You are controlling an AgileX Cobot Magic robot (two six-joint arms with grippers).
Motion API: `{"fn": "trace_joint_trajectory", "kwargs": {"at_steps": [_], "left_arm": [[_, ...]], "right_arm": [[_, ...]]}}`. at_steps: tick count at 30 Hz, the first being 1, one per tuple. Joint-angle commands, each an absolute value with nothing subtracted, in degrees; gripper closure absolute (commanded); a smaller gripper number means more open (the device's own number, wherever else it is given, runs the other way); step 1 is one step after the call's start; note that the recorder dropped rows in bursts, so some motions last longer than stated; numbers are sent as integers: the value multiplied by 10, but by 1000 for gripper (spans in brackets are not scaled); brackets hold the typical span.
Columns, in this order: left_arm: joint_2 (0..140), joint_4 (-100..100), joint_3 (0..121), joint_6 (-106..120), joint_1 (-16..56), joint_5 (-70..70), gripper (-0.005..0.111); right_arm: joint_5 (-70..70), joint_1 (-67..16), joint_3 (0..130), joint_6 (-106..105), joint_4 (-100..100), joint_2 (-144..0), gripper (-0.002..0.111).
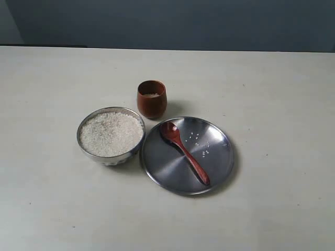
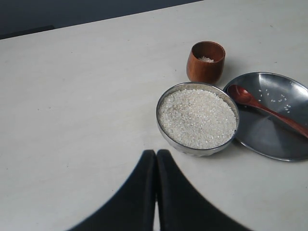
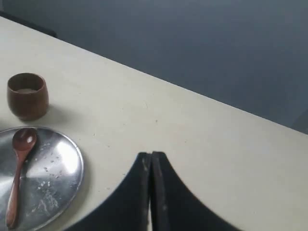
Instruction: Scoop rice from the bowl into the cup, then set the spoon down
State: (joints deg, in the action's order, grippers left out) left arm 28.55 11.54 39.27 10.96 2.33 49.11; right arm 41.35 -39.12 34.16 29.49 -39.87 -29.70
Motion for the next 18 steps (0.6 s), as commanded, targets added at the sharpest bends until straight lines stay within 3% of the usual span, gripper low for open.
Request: {"fn": "trace_joint_trajectory", "kwargs": {"at_steps": [1,8,18], "left_arm": [[287,113,395,109,24,483,106],[287,113,395,109,24,483,106],[287,113,395,109,24,483,106]], "right_arm": [[382,-391,273,376,-449,-223,109],[355,-391,178,377,-464,-131,109],[347,-391,147,377,-470,-107,109]]}}
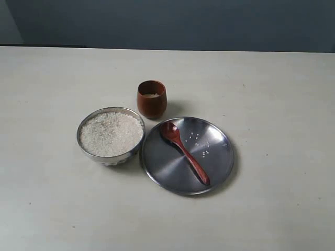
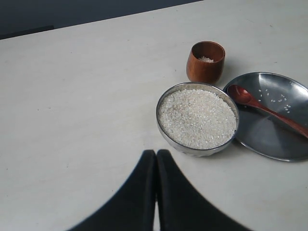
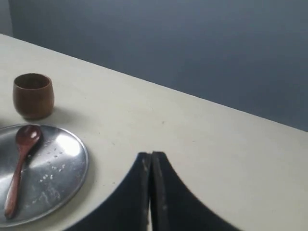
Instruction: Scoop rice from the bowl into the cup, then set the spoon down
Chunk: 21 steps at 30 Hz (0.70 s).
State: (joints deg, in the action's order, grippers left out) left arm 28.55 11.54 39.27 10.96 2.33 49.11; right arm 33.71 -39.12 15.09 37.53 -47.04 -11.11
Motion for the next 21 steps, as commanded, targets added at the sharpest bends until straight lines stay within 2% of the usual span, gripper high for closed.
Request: {"fn": "trace_joint_trajectory", "kwargs": {"at_steps": [1,13,17,21], "left_arm": [[287,113,395,109,24,483,106],[286,113,395,109,24,483,106],[229,111,395,112,5,481,106],[141,94,389,127,-5,345,106]], "right_arm": [[353,-391,147,377,-473,-107,109],[363,-391,147,377,-477,-107,109],[363,-391,147,377,-477,-107,109],[363,-391,147,377,-477,-107,109]]}}
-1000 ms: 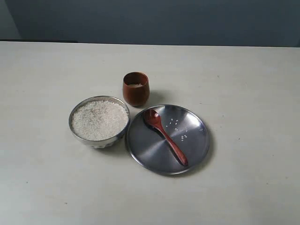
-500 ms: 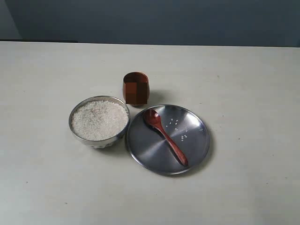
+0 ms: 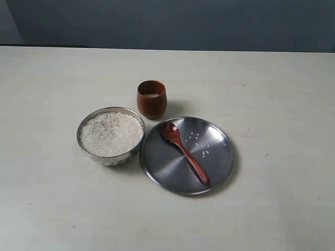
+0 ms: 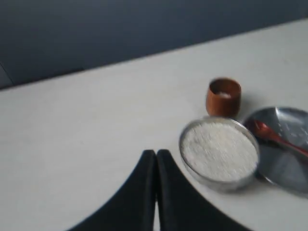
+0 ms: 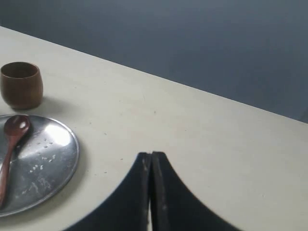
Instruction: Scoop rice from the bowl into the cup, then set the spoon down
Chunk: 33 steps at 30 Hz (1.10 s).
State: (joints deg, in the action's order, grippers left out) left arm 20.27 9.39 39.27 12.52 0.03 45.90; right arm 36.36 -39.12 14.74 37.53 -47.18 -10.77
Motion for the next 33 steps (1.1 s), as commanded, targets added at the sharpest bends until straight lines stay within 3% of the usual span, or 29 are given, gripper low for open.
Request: {"fn": "trace_joint_trajectory", "kwargs": {"at_steps": [1,14,33], "left_arm": [[126,99,382,127,-5,300,106],[54,104,181,126,-5,122,106],[0,43,38,126,-5,107,106]], "right_arm": [[363,-391,147,377,-477,-107,109],[363,-391,147,377,-477,-107,109],[361,-391,147,377,-477,-107,109]]}}
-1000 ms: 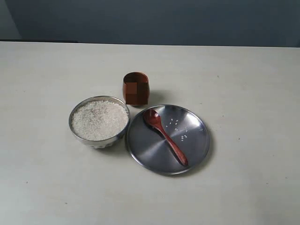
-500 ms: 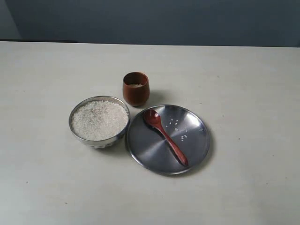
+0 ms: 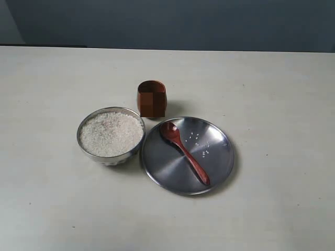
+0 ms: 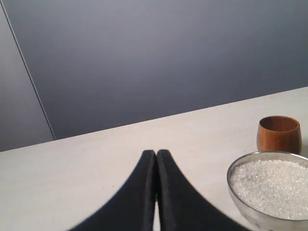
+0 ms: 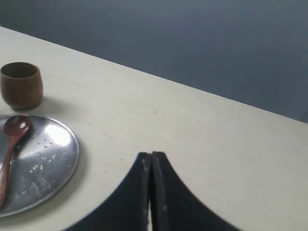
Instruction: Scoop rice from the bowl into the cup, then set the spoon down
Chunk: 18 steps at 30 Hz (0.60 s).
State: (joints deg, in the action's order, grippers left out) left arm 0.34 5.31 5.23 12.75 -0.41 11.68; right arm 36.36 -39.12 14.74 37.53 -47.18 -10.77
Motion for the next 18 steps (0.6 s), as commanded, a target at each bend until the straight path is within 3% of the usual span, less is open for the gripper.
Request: {"fn": "trace_joint_trajectory", "kwargs": {"at_steps": [1,18], "left_arm": [[0,43,33,126,-5,107,106],[0,39,0,116,-5,122,106]], "right_arm": [[361,-391,147,377,-477,-107,109],[361,-391,147,377,-477,-107,109]]}}
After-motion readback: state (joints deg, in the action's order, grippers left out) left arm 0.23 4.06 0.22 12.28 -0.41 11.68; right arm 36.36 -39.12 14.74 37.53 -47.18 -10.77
